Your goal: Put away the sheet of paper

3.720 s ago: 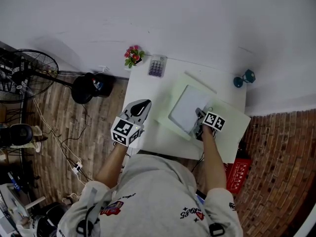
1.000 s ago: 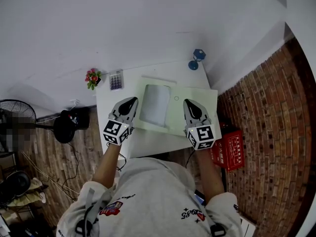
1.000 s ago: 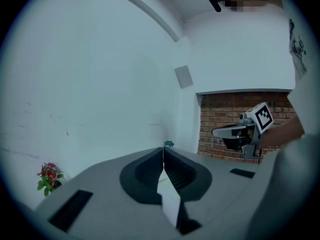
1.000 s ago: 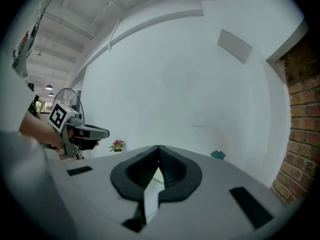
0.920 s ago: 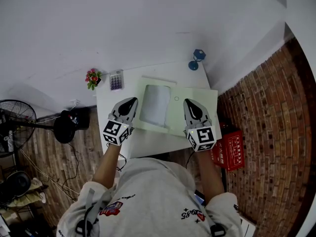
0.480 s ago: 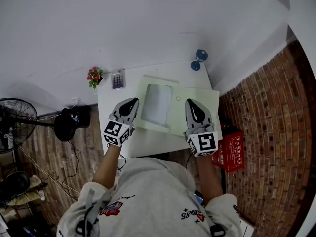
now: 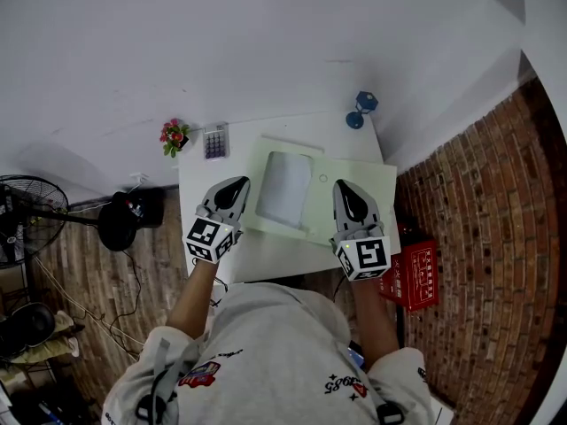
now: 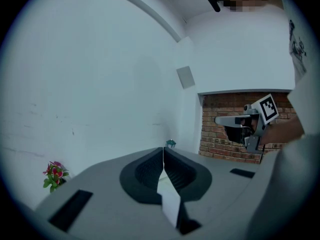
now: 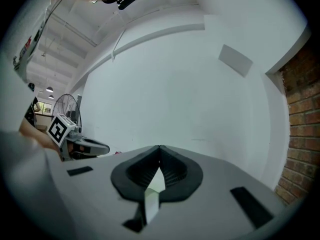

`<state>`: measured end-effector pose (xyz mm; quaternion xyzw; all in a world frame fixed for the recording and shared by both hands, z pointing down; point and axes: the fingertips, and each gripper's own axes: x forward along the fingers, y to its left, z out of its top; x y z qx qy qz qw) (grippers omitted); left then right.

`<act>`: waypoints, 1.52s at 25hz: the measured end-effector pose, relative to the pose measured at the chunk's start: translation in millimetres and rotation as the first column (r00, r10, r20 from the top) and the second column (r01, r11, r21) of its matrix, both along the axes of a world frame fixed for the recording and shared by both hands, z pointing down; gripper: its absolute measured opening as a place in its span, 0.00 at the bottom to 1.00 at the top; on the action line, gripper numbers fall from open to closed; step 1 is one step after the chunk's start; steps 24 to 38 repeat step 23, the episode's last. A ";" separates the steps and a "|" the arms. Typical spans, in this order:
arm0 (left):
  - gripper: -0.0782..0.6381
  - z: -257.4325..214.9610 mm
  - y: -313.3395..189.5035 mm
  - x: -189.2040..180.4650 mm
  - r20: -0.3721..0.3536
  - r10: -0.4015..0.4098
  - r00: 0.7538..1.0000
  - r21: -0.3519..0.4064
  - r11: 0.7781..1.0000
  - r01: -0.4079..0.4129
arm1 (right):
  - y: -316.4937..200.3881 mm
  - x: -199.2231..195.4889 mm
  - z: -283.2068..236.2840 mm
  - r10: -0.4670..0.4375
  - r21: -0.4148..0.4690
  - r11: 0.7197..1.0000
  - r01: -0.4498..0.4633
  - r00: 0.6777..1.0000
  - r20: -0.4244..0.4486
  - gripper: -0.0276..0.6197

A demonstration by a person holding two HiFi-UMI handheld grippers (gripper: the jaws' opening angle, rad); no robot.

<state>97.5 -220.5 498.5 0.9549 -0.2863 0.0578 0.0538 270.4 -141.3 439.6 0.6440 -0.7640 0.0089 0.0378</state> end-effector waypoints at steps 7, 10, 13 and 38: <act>0.14 0.8 -0.6 -2.9 0.001 -0.002 1.000 -0.002 1.000 0.002 | 0.1 0.1 6.7 0.004 -0.014 1.000 -0.004 1.000 0.005 0.04; 0.14 2.2 -1.3 -5.3 0.002 -0.003 1.000 -0.005 1.000 0.003 | -0.9 -2.1 8.0 0.003 -0.017 1.000 -0.003 1.000 0.006 0.04; 0.14 3.2 -2.1 -6.2 0.000 -0.002 1.000 -0.009 1.000 0.002 | -2.0 -3.4 8.9 0.004 -0.020 1.000 -0.003 1.000 0.007 0.04; 0.14 6.8 -2.2 -4.1 -0.002 0.004 1.000 -0.015 1.000 -0.004 | -0.6 -1.9 12.8 0.008 -0.026 1.000 -0.008 1.000 0.011 0.04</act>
